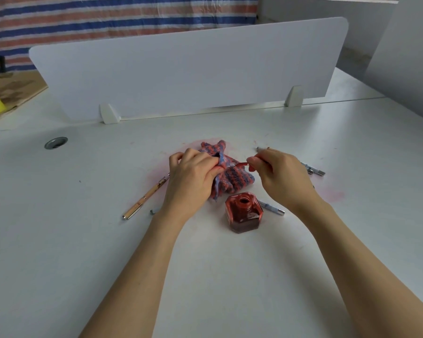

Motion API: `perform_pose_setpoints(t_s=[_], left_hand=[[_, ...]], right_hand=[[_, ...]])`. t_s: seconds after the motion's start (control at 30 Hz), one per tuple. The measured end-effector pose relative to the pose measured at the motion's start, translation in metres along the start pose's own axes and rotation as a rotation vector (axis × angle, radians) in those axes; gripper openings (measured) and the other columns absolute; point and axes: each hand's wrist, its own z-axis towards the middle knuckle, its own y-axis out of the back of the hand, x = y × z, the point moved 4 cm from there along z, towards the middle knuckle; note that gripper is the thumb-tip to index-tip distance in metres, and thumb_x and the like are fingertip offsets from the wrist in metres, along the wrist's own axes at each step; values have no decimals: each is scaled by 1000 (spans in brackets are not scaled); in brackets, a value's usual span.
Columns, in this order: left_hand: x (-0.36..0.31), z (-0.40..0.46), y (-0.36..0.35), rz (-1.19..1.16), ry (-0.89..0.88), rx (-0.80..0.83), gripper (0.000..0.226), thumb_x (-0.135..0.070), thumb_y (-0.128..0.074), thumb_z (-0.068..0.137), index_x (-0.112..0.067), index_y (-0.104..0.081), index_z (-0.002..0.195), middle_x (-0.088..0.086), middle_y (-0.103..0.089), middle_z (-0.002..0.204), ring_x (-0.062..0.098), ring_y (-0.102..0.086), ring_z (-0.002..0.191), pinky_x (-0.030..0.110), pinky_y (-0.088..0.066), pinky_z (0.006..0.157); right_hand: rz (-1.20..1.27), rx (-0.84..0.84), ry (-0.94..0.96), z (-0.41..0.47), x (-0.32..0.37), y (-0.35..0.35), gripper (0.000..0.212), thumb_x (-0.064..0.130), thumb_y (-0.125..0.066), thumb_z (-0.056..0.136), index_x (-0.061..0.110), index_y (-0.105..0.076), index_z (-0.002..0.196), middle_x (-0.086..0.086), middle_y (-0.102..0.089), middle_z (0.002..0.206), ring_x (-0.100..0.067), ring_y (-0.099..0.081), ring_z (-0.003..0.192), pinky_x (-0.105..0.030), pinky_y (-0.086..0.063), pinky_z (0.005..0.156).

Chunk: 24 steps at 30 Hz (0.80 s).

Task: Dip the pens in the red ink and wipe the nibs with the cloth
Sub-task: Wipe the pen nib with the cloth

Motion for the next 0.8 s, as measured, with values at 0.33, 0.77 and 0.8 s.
perform_pose_setpoints(t_s=[0.33, 0.77, 0.8], left_hand=[[4, 0, -1, -94, 50, 43, 25, -28, -49, 84, -11, -62, 71, -7, -57, 70, 19, -48, 82, 28, -18, 71], [13, 1, 3, -372, 202, 138, 28, -26, -51, 80, -4, -67, 76, -23, -44, 65, 16, -44, 79, 55, -41, 81], [13, 0, 3, -385, 202, 133, 29, -29, -51, 81, -4, -65, 74, -21, -45, 63, 17, -44, 79, 56, -42, 80]], right_hand=[[257, 80, -41, 1, 0, 0, 7, 5, -55, 88, 10, -60, 86, -4, -58, 87, -8, -51, 73, -6, -38, 66], [318, 36, 11, 1, -1, 2, 10, -4, -60, 83, 5, -60, 85, 4, -50, 82, -9, -53, 77, -15, -43, 69], [319, 32, 7, 1, -2, 2, 10, -4, -60, 82, 5, -60, 85, 4, -50, 83, -8, -53, 76, -14, -43, 69]])
